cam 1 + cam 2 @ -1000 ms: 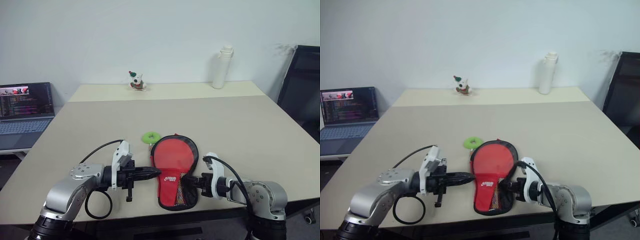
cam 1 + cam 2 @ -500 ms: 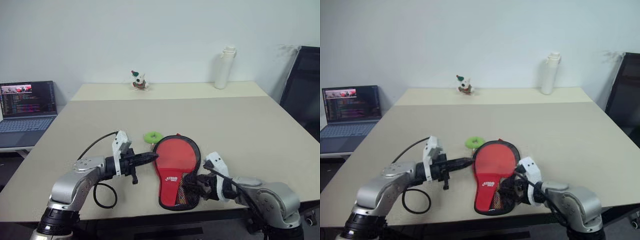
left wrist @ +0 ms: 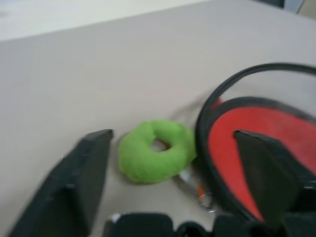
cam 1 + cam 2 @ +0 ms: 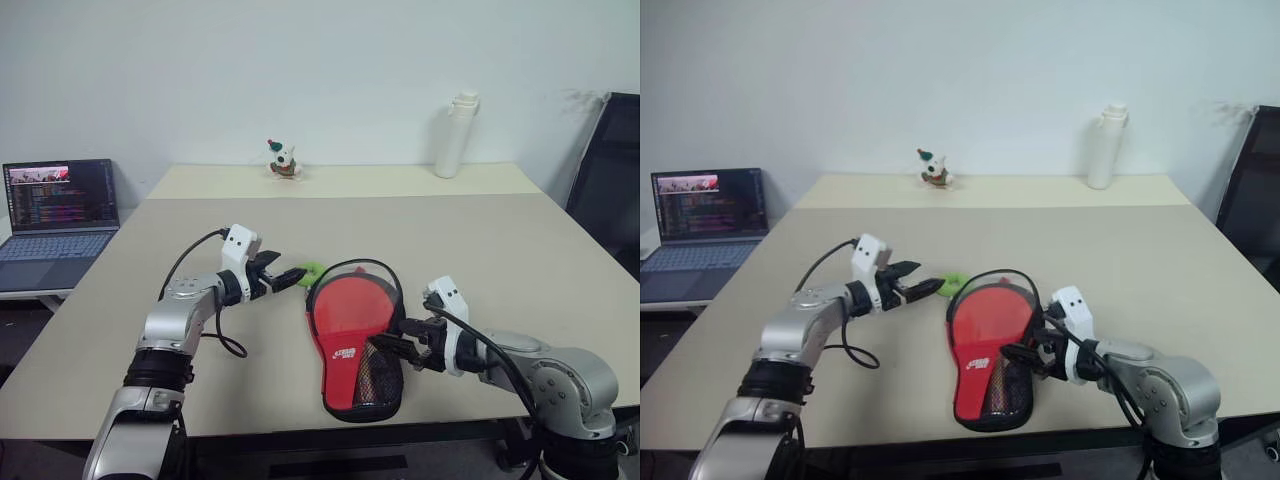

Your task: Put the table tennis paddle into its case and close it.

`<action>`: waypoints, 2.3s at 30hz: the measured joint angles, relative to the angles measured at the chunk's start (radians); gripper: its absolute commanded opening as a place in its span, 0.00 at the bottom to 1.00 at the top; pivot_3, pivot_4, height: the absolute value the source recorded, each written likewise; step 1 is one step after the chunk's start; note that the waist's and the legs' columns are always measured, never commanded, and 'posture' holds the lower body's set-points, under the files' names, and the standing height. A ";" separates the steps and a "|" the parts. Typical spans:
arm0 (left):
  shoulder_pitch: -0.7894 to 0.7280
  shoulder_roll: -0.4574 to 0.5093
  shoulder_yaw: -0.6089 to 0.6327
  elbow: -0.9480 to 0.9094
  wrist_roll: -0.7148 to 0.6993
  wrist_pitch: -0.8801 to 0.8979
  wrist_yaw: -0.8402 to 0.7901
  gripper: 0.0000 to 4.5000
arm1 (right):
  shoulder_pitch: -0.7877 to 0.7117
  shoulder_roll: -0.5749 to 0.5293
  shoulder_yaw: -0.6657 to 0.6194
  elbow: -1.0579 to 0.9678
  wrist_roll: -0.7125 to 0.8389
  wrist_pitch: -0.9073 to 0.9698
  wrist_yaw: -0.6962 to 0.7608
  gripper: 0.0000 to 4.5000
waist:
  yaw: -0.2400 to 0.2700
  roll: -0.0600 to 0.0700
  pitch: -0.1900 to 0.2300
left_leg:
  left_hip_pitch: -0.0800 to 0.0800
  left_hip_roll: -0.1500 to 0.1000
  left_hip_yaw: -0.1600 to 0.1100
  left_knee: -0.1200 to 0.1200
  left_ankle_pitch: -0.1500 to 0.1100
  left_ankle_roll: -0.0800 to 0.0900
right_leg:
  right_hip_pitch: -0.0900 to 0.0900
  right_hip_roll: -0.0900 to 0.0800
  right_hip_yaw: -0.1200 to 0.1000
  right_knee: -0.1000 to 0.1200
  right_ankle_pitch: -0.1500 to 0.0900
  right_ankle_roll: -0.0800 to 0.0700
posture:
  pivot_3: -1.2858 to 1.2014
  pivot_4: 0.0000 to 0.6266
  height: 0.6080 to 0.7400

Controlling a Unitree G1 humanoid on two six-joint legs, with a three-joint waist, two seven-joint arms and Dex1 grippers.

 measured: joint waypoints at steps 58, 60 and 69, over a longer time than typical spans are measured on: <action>-0.313 -0.148 0.065 0.762 0.218 -0.221 -0.019 0.17 | -0.224 0.102 0.456 0.419 -0.296 -0.572 0.000 0.91 | 0.000 -0.003 0.000 | 0.000 -0.002 0.003 0.002 0.000 0.000 | 0.000 -0.002 -0.001 0.002 0.004 -0.002 | 0.52 0.24 1.00; -0.313 -0.154 0.067 0.763 0.218 -0.221 -0.005 0.03 | -0.223 0.108 0.456 0.418 -0.308 -0.572 -0.002 0.91 | 0.001 -0.003 0.000 | 0.000 -0.002 0.003 0.002 0.000 0.000 | 0.000 -0.002 -0.001 0.002 0.004 -0.002 | 0.52 0.24 1.00; -0.315 -0.168 0.081 0.753 0.208 -0.215 -0.006 0.01 | -0.214 0.116 0.457 0.425 -0.355 -0.572 -0.023 0.91 | 0.001 -0.003 0.000 | 0.000 -0.002 0.003 0.002 0.000 0.000 | 0.000 -0.002 -0.001 0.002 0.004 -0.002 | 0.52 0.24 1.00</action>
